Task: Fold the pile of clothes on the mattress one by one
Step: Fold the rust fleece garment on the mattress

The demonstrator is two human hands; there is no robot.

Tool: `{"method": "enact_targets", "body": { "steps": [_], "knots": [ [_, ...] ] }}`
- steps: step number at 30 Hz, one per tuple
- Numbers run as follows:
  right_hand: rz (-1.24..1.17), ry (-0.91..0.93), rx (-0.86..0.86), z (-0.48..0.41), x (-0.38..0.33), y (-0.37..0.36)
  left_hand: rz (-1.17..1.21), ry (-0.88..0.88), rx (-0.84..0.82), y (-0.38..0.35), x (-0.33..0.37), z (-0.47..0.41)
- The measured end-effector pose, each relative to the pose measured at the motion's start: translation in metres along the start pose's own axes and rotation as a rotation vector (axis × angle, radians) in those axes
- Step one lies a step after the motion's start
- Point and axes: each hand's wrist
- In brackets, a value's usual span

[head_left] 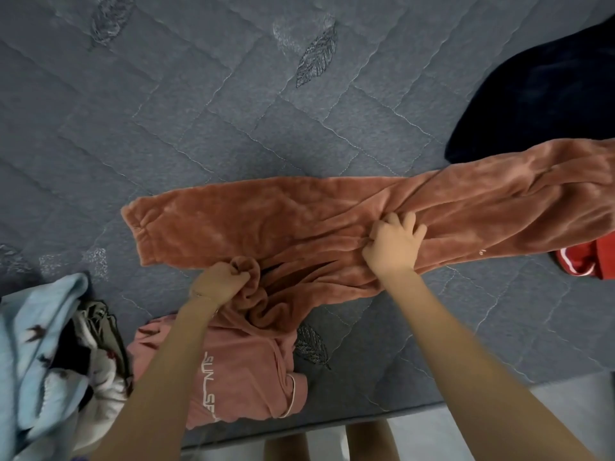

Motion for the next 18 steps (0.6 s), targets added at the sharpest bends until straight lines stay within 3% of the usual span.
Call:
{"method": "enact_targets", "body": {
  "steps": [6, 14, 18],
  "knots": [
    [-0.016, -0.077, -0.074, 0.016, 0.005, -0.004, -0.092, -0.128, 0.393, -0.002, 0.021, 0.01],
    [-0.093, -0.104, -0.073, 0.019, 0.013, -0.01, -0.131, -0.414, 0.551, -0.018, 0.036, 0.009],
    [-0.412, -0.07, 0.118, 0.016, 0.014, -0.012, -0.25, -0.462, 0.52, -0.033, 0.037, 0.006]
  ]
}}
Point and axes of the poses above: each hand's wrist, its own z-axis away from the middle knuckle, its own y-axis out of the back of the hand, x = y × z, and after that the axes turned 2 degrees about -x, right-handed
